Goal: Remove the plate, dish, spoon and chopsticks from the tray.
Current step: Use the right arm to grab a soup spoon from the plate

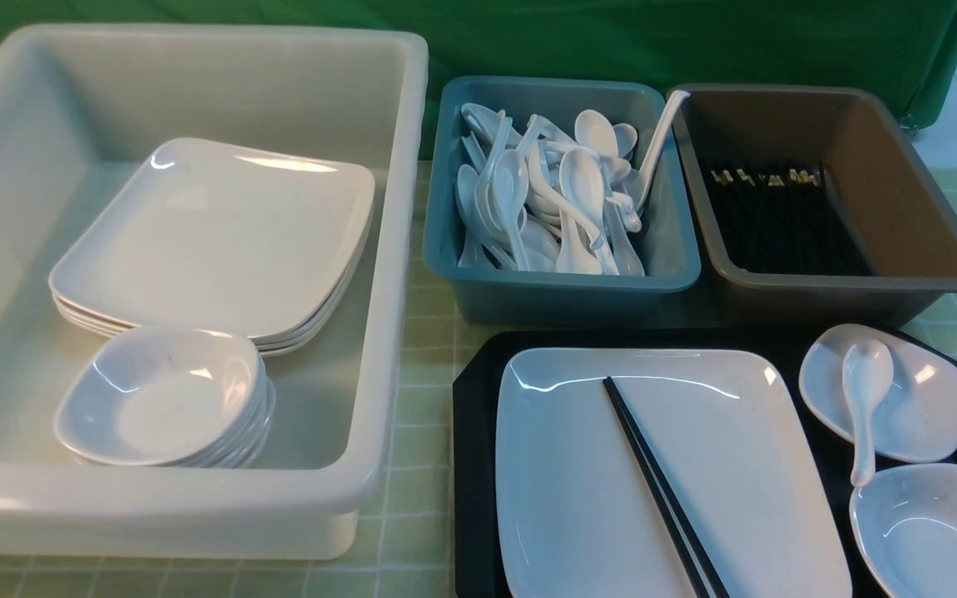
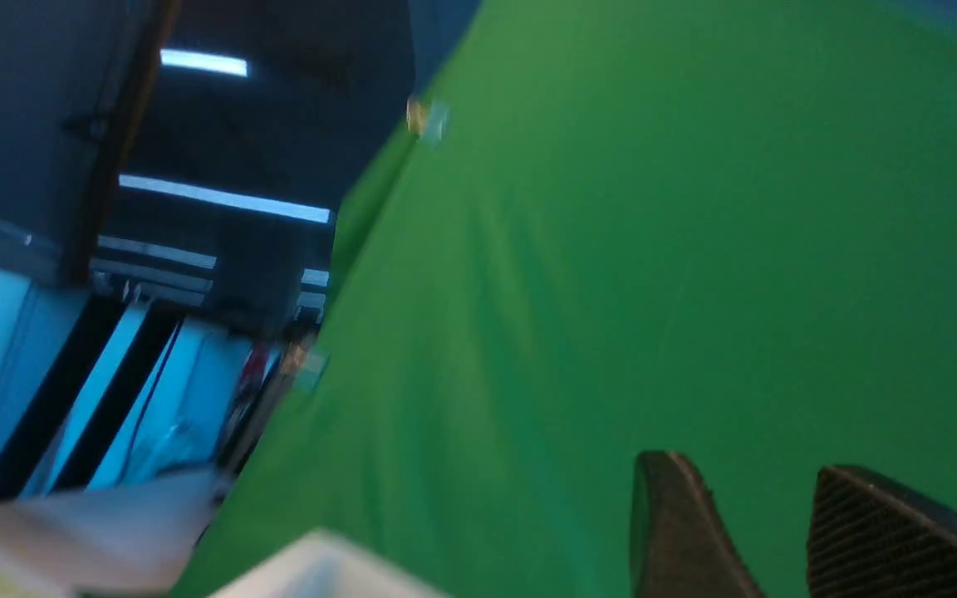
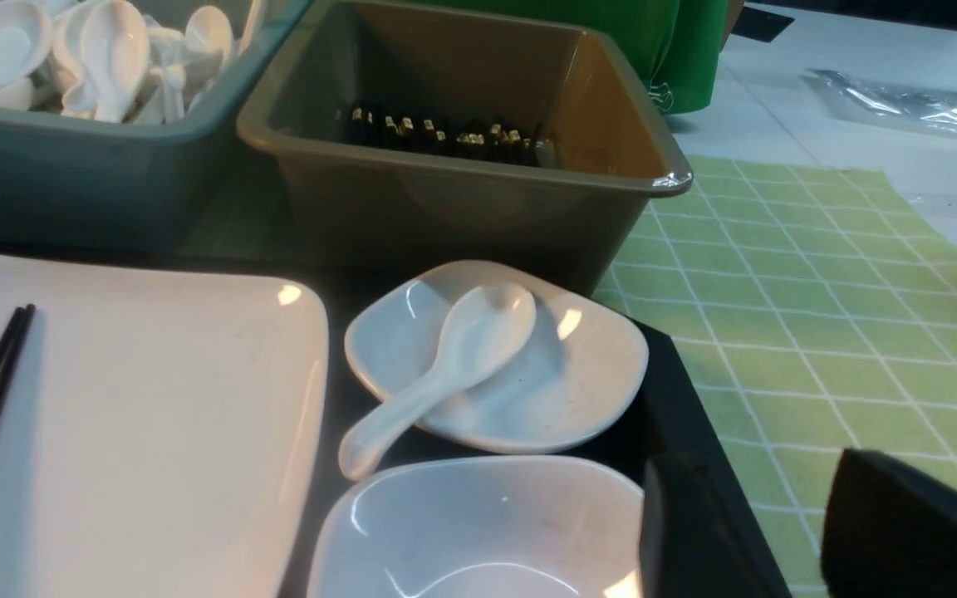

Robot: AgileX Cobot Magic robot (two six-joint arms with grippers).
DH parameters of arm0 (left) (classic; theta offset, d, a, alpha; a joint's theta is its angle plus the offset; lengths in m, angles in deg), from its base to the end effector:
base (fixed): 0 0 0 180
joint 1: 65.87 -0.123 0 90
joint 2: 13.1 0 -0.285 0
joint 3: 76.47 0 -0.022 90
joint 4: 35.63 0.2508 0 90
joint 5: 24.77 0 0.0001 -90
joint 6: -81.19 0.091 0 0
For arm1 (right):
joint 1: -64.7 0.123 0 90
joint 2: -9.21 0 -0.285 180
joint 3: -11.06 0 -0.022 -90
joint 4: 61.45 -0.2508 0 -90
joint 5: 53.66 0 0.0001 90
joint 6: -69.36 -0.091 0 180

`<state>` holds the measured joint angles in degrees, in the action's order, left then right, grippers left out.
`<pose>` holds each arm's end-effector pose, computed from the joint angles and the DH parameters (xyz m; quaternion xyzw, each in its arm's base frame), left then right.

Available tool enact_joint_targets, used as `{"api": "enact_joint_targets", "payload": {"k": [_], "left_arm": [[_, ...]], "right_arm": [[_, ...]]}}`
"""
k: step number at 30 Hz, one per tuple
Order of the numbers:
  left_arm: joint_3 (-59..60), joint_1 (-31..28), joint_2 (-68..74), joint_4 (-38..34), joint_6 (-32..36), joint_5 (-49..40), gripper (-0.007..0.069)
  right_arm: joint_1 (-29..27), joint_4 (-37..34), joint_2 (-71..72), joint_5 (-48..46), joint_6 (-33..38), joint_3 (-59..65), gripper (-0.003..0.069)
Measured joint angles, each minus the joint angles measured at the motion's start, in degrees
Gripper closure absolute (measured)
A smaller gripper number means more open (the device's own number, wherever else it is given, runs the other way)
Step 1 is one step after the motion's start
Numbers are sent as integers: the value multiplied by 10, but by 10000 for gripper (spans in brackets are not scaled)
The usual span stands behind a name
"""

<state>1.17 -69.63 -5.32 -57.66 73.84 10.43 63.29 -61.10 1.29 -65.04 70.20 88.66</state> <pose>0.0348 0.0220 0.2579 -0.2055 0.3985 -0.1224 0.8854 0.0563 -0.0015 0.1928 0.0019 0.7484 -0.0155 0.6631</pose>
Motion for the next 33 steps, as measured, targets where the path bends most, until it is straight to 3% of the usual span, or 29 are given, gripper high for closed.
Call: {"api": "enact_joint_targets", "payload": {"k": [3,7,8,9,10,12,13,15,17,19,21,22,23,25,27,28,30,33], "left_arm": [[-16,0,8,8,-50,63,507],[-134,0,32,55,-98,-27,619],[-201,0,52,84,-123,-114,631],[-250,0,66,99,-132,-184,636],[-259,0,75,106,-134,-198,637],[-387,0,154,132,-132,-396,640],[-403,0,160,132,-130,-424,640],[-485,0,253,124,-73,-587,641],[-516,0,288,114,-43,-650,641],[-549,0,373,76,40,-777,641],[-555,0,440,35,106,-831,641],[-555,0,472,15,135,-846,641],[-555,0,485,7,145,-849,641],[-557,6,558,-25,189,-864,641],[-568,29,602,-27,205,-866,643],[-569,35,606,-26,208,-866,643],[-592,86,652,-7,211,-868,644],[-625,158,689,9,212,-886,644]], "right_arm": [[0,-34,0,46,-52,0,416],[0,-87,0,158,-200,0,416],[0,-93,0,193,-247,0,416],[0,-95,0,209,-262,0,416],[0,-96,0,213,-265,0,416],[0,-98,0,259,-289,0,418],[0,-98,0,262,-289,0,419],[0,-100,0,293,-302,0,423],[1,-97,0,295,-303,-1,424],[8,-78,-5,229,-308,-34,449],[25,-61,-35,121,-290,-102,518],[39,-56,-68,50,-262,-150,573],[42,-55,-74,37,-257,-150,573],[79,-45,-177,-114,-191,-258,637],[105,-16,-272,-224,-166,-341,648],[109,-11,-292,-233,-163,-348,649],[119,40,-418,-313,-156,-424,654],[113,40,-557,-389,-115,-498,664]]}}
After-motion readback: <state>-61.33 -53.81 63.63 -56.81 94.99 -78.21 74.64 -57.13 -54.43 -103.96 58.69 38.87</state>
